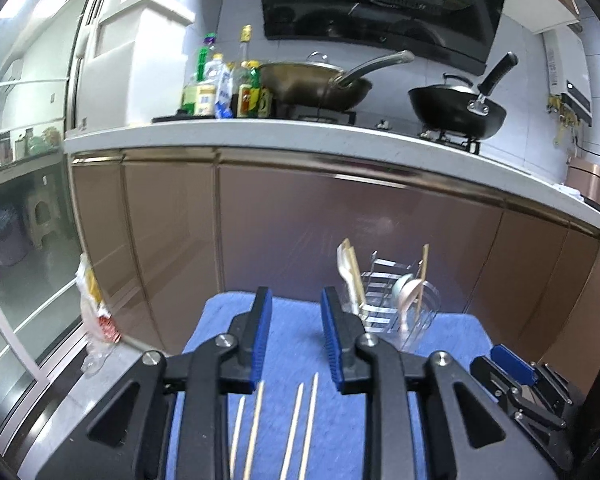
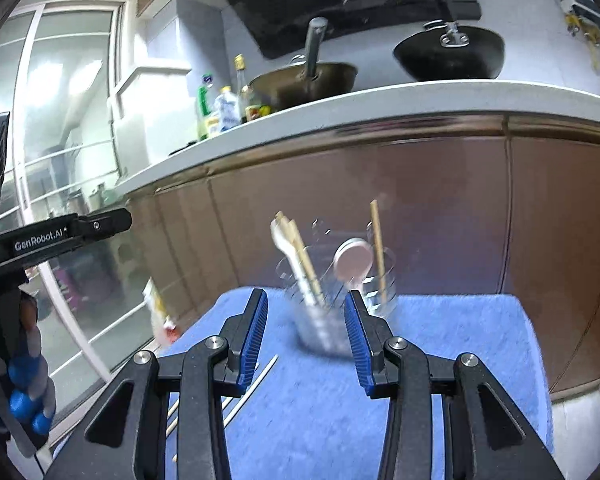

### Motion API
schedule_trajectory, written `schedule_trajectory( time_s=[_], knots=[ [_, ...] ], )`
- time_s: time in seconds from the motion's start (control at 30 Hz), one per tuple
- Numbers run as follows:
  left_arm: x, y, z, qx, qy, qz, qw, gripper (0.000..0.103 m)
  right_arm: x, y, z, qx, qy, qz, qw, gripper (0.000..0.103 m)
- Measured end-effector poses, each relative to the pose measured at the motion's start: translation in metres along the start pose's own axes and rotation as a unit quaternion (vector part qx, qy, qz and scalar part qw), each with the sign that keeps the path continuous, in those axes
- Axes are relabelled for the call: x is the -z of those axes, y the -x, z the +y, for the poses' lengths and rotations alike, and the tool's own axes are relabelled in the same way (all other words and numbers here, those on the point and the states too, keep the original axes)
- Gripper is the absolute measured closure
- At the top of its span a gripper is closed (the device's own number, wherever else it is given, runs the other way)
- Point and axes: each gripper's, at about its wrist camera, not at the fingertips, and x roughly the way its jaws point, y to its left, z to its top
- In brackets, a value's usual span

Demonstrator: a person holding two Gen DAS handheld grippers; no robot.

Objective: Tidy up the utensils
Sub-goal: 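Move both open tools back over the chopsticks on the towel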

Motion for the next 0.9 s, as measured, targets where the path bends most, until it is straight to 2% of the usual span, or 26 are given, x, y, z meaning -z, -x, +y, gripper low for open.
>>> schedule_trajectory(
  time_s=[0.3,0.53,0.7,0.9],
  knots=[
    [0.041,-0.026,0.019,-0.032,0.01,0.079,0.9963,0.079,0.029,-0.004,-0.009,-0.019,-0.002,0.073,0.997,0.063],
    [0.066,-0.064,0.02,-0.022,0.008,0.15,0.9883,0.079,0.057,-0.029,-0.013,-0.042,-0.027,0.14,0.989,0.063],
    [0.08,-0.092,0.026,-0.018,0.013,0.193,0.9809,0.079,0.067,-0.043,-0.018,-0.047,-0.039,0.165,0.984,0.063],
    [0.1,-0.124,0.039,-0.003,0.032,0.256,0.9661,0.079,0.079,-0.063,-0.018,-0.055,-0.047,0.192,0.979,0.063]
  ],
)
